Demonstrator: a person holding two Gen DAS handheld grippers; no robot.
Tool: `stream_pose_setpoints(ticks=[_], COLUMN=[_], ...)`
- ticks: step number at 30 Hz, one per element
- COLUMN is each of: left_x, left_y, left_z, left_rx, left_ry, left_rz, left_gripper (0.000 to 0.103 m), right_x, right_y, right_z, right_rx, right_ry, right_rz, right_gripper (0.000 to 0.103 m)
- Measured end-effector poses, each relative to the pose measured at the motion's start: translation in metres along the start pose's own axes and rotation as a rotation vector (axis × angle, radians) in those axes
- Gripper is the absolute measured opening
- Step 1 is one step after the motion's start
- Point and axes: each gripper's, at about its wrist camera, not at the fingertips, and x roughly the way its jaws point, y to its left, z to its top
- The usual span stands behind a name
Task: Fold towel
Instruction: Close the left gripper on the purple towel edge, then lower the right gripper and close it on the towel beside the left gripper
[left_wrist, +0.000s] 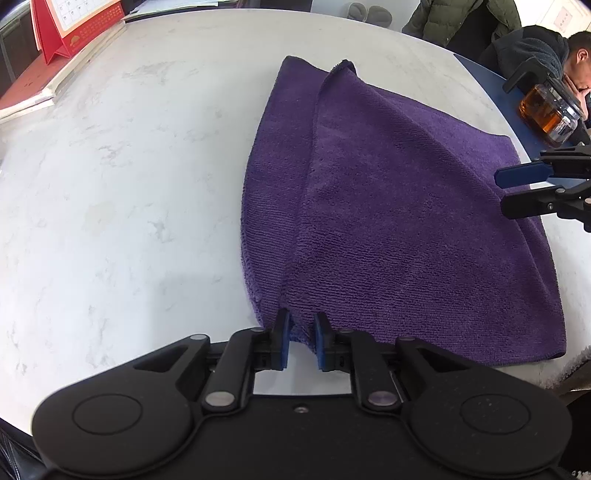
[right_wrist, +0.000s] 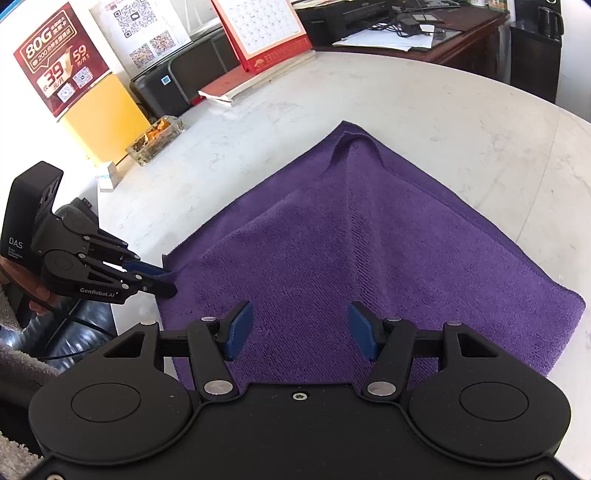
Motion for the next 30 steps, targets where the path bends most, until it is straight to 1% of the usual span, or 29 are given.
stream_pose_setpoints(ticks=[1,2,6,9,11,14,21,22,24,25,26,28,30], left_x=[0.0,0.0,-0.001,-0.011,-0.021,-0.032,-0.041,-0.041,-0.04,-0.038,-0.036,-0.032,-0.028], left_y=[0.001,0.002,0.007,0.008,0.01,0.011,0.01,0.009,0.009,0.01,0.011,0.014,0.016], left_z=[0.0,-0.001,-0.002,-0.001,0.0,0.001,-0.005,-0.005,-0.006,-0.006,-0.006,-0.005,-0.004], left_rx=[-0.004,-0.009,-0.042,-0.065,-0.096,-0.102,-0.101,-0.101,-0.102,-0.104,-0.108,-0.114,-0.122], left_ry=[-0.002,-0.005,-0.017,-0.073,-0.12,-0.161,-0.177,-0.175,-0.171,-0.169,-0.167,-0.162,-0.156], left_rz=[0.0,0.0,-0.026,-0.071,-0.136,-0.193,-0.222,-0.221,-0.224,-0.225,-0.226,-0.226,-0.226], left_gripper=[0.012,0.007,0.003,0.002,0.002,0.002,0.002,0.002,0.002,0.002,0.002,0.002,0.002], right_x=[0.0,0.0,0.001,0.001,0.001,0.008,0.023,0.026,0.043,0.051,0.059,0.075,0.091], right_y=[0.0,0.001,0.002,0.003,0.004,-0.003,-0.018,-0.02,-0.024,-0.025,-0.024,-0.024,-0.023], right_z=[0.0,0.001,0.006,0.009,0.013,0.039,0.102,0.111,0.129,0.135,0.14,0.144,0.149], right_rx=[-0.001,-0.005,-0.019,-0.029,-0.039,-0.091,-0.213,-0.237,-0.333,-0.378,-0.421,-0.488,-0.555], right_ry=[-0.001,-0.002,-0.005,-0.008,-0.011,-0.033,-0.086,-0.091,-0.073,-0.059,-0.043,-0.006,0.032], right_rz=[0.0,-0.001,-0.005,-0.008,-0.011,-0.037,-0.099,-0.111,-0.145,-0.155,-0.159,-0.149,-0.139], right_gripper=[0.057,0.057,0.057,0.057,0.057,0.057,0.057,0.056,0.055,0.054,0.05,0.047,0.046])
